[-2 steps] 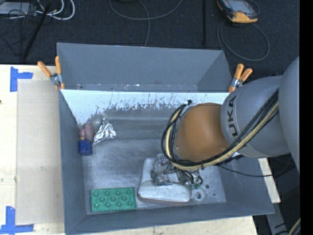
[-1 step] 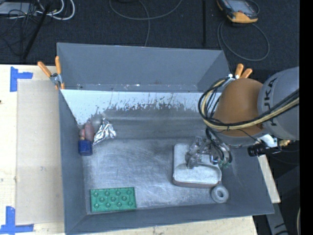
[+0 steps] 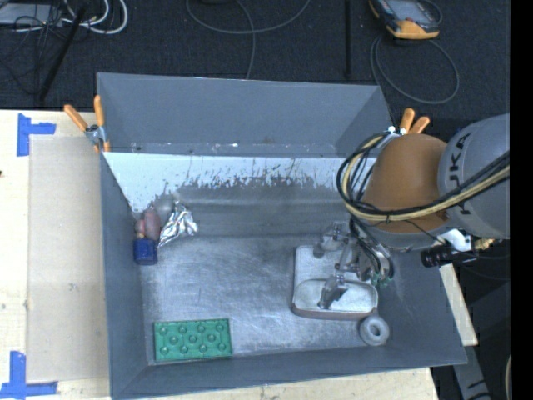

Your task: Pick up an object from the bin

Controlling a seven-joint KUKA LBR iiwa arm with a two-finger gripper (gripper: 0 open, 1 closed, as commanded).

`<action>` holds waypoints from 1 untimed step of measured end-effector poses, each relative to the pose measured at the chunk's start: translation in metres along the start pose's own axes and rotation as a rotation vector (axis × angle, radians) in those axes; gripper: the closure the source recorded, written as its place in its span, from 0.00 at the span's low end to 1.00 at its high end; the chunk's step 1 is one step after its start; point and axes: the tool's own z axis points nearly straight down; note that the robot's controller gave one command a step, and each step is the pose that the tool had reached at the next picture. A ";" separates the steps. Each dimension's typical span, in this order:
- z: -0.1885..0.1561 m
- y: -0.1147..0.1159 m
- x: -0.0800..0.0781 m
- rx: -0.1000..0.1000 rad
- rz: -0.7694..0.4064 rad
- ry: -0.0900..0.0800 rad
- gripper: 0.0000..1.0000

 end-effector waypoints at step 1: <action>0.011 0.002 -0.003 -0.002 -0.030 -0.022 0.00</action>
Offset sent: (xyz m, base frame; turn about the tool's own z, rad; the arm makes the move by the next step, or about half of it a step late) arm -0.0052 0.0013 -0.0420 -0.0416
